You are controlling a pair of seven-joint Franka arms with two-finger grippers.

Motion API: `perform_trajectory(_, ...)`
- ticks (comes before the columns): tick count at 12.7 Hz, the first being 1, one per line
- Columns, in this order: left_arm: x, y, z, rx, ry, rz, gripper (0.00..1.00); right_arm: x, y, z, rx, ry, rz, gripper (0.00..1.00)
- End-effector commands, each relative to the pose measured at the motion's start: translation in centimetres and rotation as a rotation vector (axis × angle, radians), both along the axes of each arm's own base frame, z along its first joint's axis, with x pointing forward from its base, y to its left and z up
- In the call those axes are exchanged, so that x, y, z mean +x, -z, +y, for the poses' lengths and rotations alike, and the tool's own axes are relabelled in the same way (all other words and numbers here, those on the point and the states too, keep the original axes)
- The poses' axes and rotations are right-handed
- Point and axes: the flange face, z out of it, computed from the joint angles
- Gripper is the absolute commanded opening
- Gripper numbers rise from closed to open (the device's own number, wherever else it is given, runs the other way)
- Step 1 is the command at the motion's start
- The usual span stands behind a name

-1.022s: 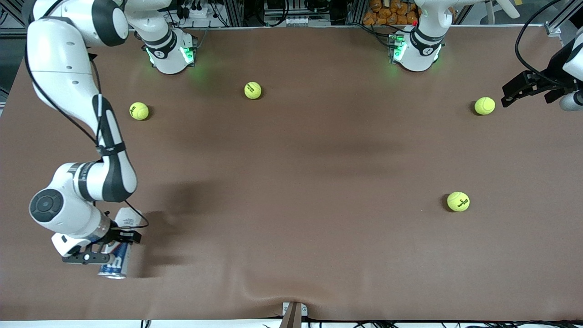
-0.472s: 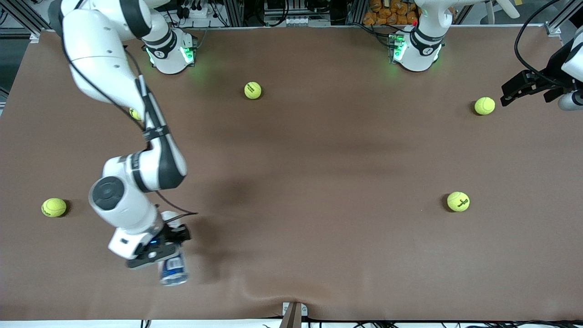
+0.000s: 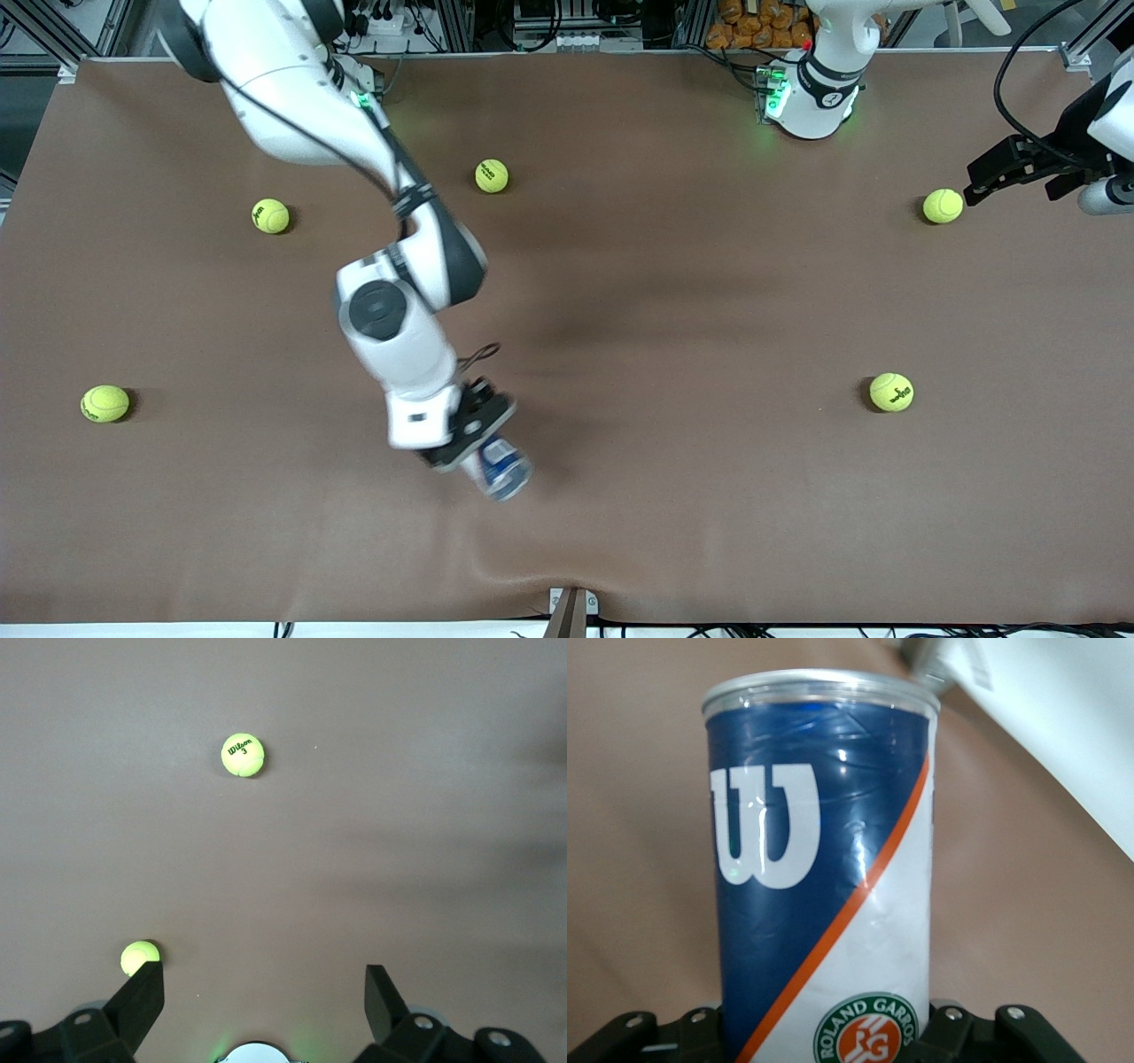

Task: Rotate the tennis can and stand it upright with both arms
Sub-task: 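Carry the can toward the table middle while the left gripper approaches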

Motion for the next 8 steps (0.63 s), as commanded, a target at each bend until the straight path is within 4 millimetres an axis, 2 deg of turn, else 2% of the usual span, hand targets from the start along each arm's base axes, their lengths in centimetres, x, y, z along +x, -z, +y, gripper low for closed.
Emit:
perform_trajectory(1, 0.1, 0.1, 0.3, -0.016, 0.011, 0.011, 1.00, -1.5, 0.2, 2.3, -0.091, -0.304, -0.029, 0.59)
perform_trajectory(2, 0.2, 0.2, 0.4, -0.016, 0.011, 0.014, 1.00, -2.3, 1.1, 3.4, -0.119, -0.419, -0.026, 0.59)
perform_trajectory(3, 0.2, 0.4, 0.4, -0.018, 0.010, 0.017, 1.00, -4.0, 2.3, 5.4, -0.146, -0.544, -0.020, 0.59)
perform_trajectory(5, 0.4, 0.7, 0.4, -0.018, 0.010, 0.024, 1.00, -8.6, 5.6, 9.6, -0.188, -0.714, 0.023, 0.59)
perform_trajectory(6, 0.6, 1.1, 0.3, -0.021, 0.011, 0.032, 1.00, -10.7, 7.8, 11.2, -0.202, -0.753, 0.048, 0.59)
perform_trajectory(7, 0.7, 1.2, 0.2, -0.021, 0.013, 0.034, 1.00, -12.2, 8.9, 12.5, -0.208, -0.781, 0.054, 0.59)
perform_trajectory(8, 0.7, 1.4, 0.1, -0.022, 0.014, 0.038, 1.00, -12.7, 9.7, 12.9, -0.212, -0.789, 0.063, 0.59)
